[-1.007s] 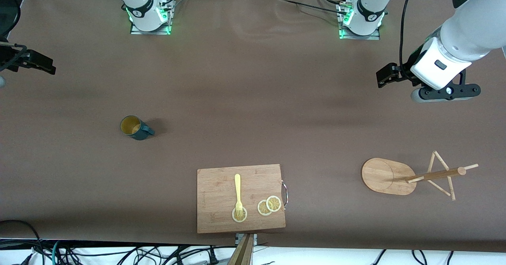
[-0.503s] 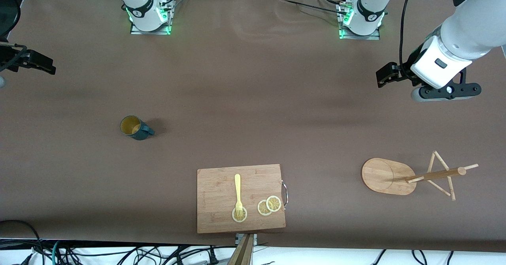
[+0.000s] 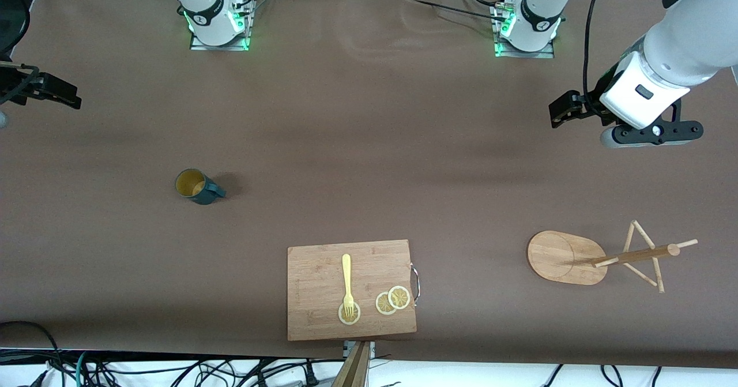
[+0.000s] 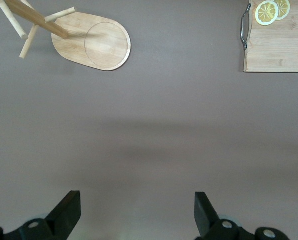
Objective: Pass cup and hang on rack
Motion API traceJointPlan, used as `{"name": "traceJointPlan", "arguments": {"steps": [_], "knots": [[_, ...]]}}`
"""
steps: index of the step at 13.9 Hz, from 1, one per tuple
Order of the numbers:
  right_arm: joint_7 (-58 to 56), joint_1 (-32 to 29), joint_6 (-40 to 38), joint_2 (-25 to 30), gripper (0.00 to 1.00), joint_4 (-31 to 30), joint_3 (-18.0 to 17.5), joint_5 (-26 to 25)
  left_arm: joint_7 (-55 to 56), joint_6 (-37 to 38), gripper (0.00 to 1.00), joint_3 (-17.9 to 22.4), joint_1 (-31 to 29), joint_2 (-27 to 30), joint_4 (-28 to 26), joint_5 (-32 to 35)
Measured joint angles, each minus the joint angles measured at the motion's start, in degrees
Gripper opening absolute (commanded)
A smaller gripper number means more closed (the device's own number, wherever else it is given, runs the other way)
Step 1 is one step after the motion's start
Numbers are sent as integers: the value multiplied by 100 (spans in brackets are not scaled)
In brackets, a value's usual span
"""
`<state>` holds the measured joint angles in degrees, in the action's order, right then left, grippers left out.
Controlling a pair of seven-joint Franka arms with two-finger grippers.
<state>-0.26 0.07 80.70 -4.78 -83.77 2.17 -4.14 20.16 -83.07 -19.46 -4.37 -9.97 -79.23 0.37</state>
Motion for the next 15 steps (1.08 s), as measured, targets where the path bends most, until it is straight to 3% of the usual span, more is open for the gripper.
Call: {"name": "traceJointPlan", "arguments": {"steps": [15], "knots": [[-30, 8, 10, -81, 100, 12, -9, 9, 0, 0, 100, -1, 0, 0, 0, 0]]}}
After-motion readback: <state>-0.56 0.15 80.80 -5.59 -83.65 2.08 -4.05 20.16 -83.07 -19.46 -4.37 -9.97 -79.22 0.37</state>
